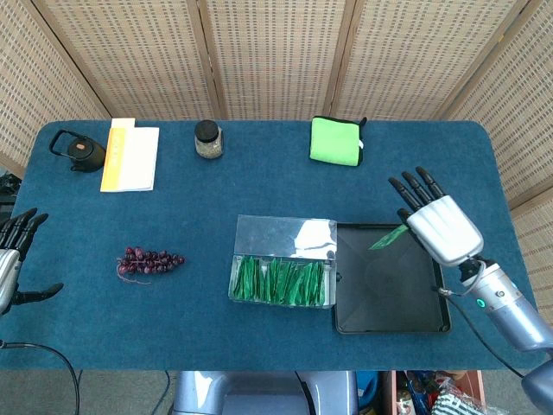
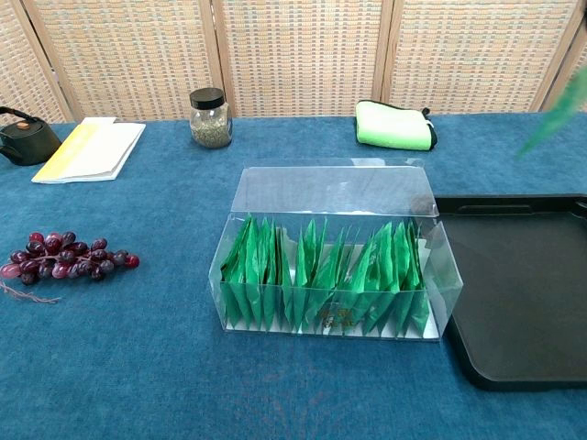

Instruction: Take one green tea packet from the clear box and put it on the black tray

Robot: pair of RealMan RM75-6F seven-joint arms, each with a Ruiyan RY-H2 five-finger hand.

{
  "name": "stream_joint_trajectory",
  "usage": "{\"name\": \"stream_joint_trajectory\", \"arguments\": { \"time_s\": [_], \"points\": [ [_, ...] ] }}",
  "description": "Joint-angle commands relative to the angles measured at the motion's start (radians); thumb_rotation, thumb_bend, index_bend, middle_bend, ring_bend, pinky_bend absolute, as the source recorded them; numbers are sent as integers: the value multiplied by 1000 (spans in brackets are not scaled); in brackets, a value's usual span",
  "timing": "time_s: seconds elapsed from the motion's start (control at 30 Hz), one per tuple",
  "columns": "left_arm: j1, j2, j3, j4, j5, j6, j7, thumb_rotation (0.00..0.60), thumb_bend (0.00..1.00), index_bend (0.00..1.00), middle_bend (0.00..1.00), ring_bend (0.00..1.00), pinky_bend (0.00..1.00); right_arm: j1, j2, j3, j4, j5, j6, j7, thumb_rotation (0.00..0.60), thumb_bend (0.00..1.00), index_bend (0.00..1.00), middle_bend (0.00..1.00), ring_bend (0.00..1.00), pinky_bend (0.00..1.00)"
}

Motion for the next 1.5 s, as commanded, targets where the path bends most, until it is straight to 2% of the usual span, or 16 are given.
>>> {"name": "stream_joint_trajectory", "arguments": {
  "time_s": [0.03, 0.2, 0.5, 0.57, 0.6, 0.63, 0.7, 0.73, 0.87, 1.03, 1.1, 1.13, 1.2, 1.37, 1.5],
  "points": [
    [2, -2, 3, -3, 5, 3, 6, 600, 64, 0, 0, 0, 0, -67, -75, -58, 155, -45, 12, 103, 600, 641, 679, 160, 0, 92],
    [3, -5, 5, -7, 6, 6, 15, 600, 64, 0, 0, 0, 0, -73, -150, -74, 235, -89, -8, 139, 600, 641, 679, 160, 0, 92],
    [4, -4, 3, -4, 0, 5, 9, 600, 63, 0, 0, 0, 0, -71, -227, -76, 292, -101, -50, 142, 600, 641, 677, 157, 0, 94],
    [3, -3, 2, -2, -1, 4, 7, 600, 64, 0, 0, 0, 0, -71, -229, -76, 292, -109, -50, 147, 600, 627, 544, 128, 0, 95],
    [3, -3, 2, -2, -2, 3, 6, 600, 64, 0, 0, 0, 0, -71, -228, -76, 289, -114, -49, 151, 600, 548, 379, 89, 0, 95],
    [2, -2, 1, -2, -2, 3, 6, 600, 64, 0, 0, 0, 0, -71, -228, -74, 288, -117, -45, 151, 600, 408, 192, 45, 0, 95],
    [2, -2, 2, -1, -3, 2, 5, 600, 64, 0, 0, 0, 0, -76, -229, -64, 284, -123, -24, 139, 600, 163, 25, 3, 0, 95],
    [2, -2, 2, -1, -3, 2, 5, 600, 64, 0, 0, 0, 0, -79, -227, -59, 280, -120, -18, 128, 600, 95, 0, 0, 0, 95],
    [2, -2, 2, -1, -2, 2, 4, 600, 63, 0, 0, 0, 0, -83, -223, -50, 268, -113, -11, 120, 600, 51, 0, 0, 0, 95],
    [4, -1, 2, -2, 0, 4, 3, 600, 64, 0, 0, 0, 0, -101, -206, -36, 245, -120, 38, 139, 600, 51, 0, 0, 0, 95],
    [5, -1, 3, -1, 2, 6, 3, 600, 63, 0, 0, 0, 0, -123, -192, -27, 223, -133, 96, 170, 600, 51, 0, 0, 0, 88],
    [6, -2, 3, -1, 4, 8, 3, 600, 64, 0, 0, 0, 0, -154, -184, -16, 187, -142, 173, 209, 600, 49, 0, 0, 0, 72],
    [8, -4, 4, -1, 7, 13, 5, 600, 64, 0, 0, 0, 0, -193, -182, -22, 162, -163, 244, 234, 600, 28, 0, 0, 0, 30],
    [24, -30, -2, -1, 5, 64, 53, 600, 63, 0, 0, 0, 0, -275, -234, -24, 140, -159, 364, 268, 600, 0, 0, 0, 0, 0],
    [39, -50, 1, -5, 19, 99, 67, 600, 64, 0, 0, 0, 0, -319, -283, -21, 166, -121, 394, 252, 600, 0, 0, 0, 0, 0]
  ]
}}
